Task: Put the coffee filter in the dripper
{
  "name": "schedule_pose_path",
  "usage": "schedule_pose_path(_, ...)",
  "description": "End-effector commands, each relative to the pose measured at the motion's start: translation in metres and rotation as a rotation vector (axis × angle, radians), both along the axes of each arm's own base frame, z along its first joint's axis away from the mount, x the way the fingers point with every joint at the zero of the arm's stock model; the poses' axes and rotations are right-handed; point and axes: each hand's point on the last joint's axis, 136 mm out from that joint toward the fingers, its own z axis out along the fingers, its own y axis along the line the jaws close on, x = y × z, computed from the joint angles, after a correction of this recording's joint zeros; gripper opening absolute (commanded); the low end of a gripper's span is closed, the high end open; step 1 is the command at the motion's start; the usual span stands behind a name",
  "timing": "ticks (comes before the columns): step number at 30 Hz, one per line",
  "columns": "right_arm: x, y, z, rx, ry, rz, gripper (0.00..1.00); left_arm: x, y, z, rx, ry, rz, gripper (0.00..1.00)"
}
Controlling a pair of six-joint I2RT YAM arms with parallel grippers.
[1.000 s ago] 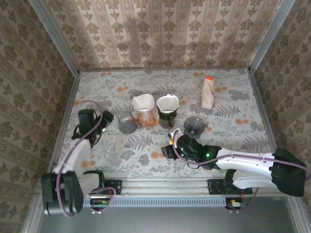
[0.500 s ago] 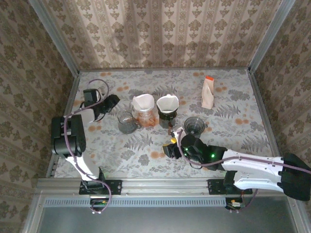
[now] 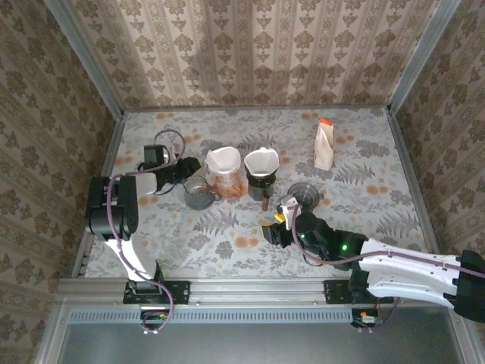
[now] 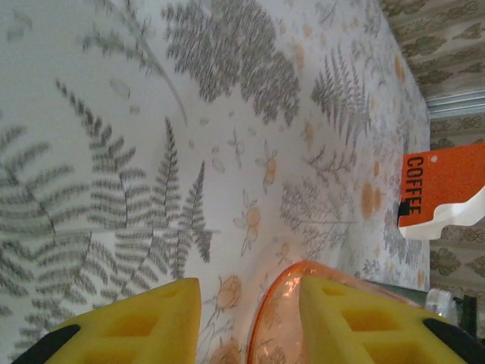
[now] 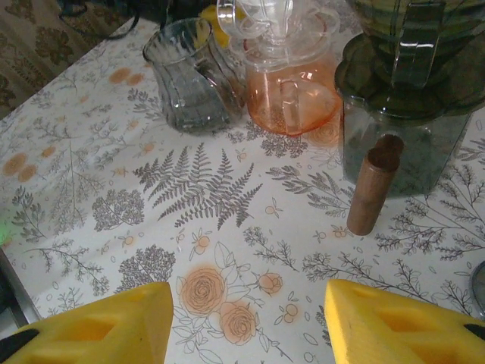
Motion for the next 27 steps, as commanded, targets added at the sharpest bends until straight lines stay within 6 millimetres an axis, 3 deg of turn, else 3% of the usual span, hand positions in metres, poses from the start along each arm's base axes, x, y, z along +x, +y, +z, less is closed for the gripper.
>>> schedule_pose_path(1, 0.001, -0.009, -0.002, -0.04, -0.022, -0.02, 0.57, -0.008, -0.007, 0.011, -0.037, -0.023, -0.007, 0.4)
schedule_pose_path(8, 0.0, -0.012, 0.0, -0.018, -0.02, -0.029, 0.57, -0.034, -0.015, 0.003, -0.029, -0.015, -0.008, 0.4)
schedule_pose_path(18, 0.001, -0.011, -0.005, -0.031, 0.0, -0.04, 0.57, -0.102, -0.036, -0.012, 0.007, 0.015, -0.07, 0.39)
schedule_pose_path(27, 0.002, -0.02, -0.017, -0.062, 0.049, -0.098, 0.57, -0.154, -0.122, -0.011, -0.018, -0.003, -0.278, 0.39)
